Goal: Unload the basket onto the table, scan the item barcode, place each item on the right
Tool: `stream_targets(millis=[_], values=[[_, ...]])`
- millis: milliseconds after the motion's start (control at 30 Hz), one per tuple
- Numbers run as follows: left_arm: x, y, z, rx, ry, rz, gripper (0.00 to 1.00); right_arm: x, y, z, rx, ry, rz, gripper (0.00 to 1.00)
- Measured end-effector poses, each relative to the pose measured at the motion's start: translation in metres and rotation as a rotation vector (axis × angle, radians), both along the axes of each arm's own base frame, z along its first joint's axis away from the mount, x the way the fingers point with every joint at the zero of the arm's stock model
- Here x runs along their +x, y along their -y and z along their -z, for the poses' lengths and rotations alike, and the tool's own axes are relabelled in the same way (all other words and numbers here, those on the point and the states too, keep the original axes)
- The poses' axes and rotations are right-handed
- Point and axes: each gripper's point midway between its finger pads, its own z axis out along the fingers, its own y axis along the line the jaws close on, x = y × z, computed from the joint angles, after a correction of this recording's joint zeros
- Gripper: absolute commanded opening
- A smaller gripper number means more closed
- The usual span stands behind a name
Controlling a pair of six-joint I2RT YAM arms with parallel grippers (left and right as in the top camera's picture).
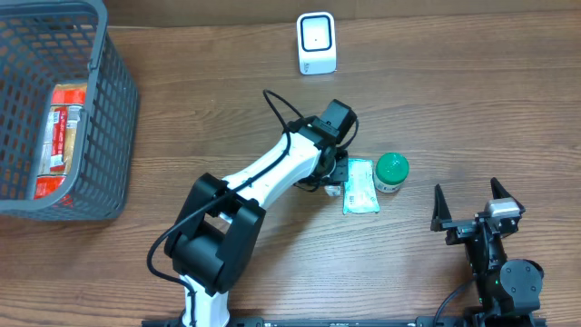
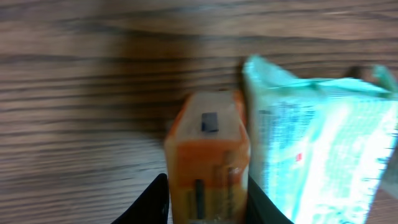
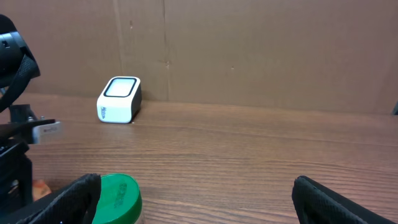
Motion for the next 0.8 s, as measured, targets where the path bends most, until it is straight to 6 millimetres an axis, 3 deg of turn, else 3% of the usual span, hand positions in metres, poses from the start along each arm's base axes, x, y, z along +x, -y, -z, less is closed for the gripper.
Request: stream_targets(millis=[333,500,800], values=[[-0.004,-0.023,0.0,0.077,-0.033,-0.003,0.2,0.0,0.0,0.0,0.0,0.0,0.0,1.0],[0.006,-0.018,-0.008,0.067,0.001,-0.003,0.19,0.0,0.0,0.0,0.0,0.0,0.0,1.0],[0.002,-0.027,-0.007,0.114,-0.009,-0.005,0.19,0.0,0.0,0.0,0.0,0.0,0.0,1.0]])
